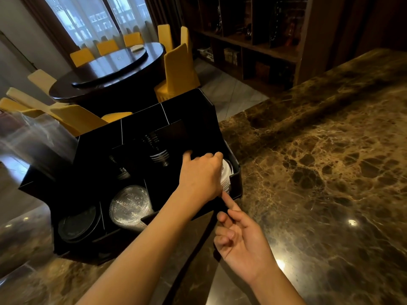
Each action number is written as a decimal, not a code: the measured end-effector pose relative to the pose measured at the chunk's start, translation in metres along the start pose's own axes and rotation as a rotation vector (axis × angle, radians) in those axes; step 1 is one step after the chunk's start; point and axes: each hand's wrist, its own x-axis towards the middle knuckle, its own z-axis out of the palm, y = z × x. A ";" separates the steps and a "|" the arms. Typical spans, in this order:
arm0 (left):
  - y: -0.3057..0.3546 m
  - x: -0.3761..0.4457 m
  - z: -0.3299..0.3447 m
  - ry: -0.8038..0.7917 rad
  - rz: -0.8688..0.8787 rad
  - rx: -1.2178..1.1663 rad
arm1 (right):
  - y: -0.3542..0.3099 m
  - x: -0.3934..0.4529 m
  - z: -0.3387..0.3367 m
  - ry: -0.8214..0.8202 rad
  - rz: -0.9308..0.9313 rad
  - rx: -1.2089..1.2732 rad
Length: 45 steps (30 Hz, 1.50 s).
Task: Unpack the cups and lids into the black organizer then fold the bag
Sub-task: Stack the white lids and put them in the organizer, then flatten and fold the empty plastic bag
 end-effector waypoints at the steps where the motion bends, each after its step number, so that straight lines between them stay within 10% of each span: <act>1: 0.001 -0.002 0.002 0.034 0.004 -0.003 | 0.000 0.000 0.000 -0.002 -0.002 -0.002; 22: -0.019 -0.052 0.001 0.141 0.067 -0.277 | -0.008 -0.009 0.010 -0.052 -0.099 -0.197; 33: -0.066 -0.217 -0.007 0.488 -0.414 -0.847 | 0.031 -0.032 0.056 -0.292 -0.217 -0.771; 45: -0.120 -0.412 -0.003 0.848 -1.049 -1.102 | 0.208 -0.043 0.068 -0.358 0.084 -1.110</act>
